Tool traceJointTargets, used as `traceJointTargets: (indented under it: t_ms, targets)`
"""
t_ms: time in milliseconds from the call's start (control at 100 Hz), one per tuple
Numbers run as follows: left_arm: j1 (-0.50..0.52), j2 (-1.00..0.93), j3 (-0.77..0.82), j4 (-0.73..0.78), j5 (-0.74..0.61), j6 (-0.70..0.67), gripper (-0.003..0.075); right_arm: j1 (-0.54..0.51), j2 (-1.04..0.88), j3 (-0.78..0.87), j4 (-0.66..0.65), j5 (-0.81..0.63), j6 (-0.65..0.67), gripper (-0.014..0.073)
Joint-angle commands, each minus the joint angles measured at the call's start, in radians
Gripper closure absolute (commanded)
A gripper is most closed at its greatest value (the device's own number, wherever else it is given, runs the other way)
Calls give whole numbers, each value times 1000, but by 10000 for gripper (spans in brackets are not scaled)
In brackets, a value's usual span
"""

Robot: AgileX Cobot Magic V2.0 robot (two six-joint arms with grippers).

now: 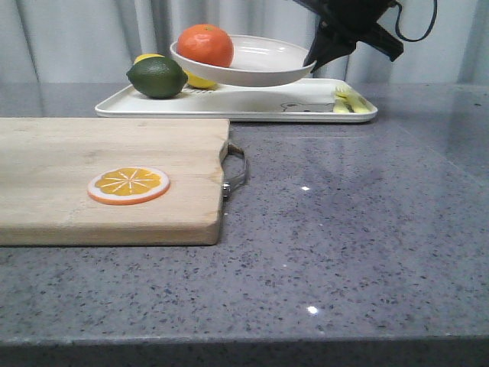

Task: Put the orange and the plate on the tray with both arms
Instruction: 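Push the plate with the right gripper onto the white tray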

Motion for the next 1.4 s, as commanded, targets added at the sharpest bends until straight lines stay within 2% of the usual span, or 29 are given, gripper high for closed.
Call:
traceJointTargets:
  t_ms: [0,240,380,1390]
  targets:
    - [4,-8,-25,23,-32,-10,101,-39,-56,-65,42,-48,2,685]
    - [4,-8,-25,20,-32,-10,101,-86,-55,-66,43,-29,-16,685]
    - [4,-8,-25,18,-32,-10,101,-86,-54,-66,43,-20,-49,685]
    - [4,-8,-25,10,-30,-10,101,-79,28,-66,47,-10,-67,685]
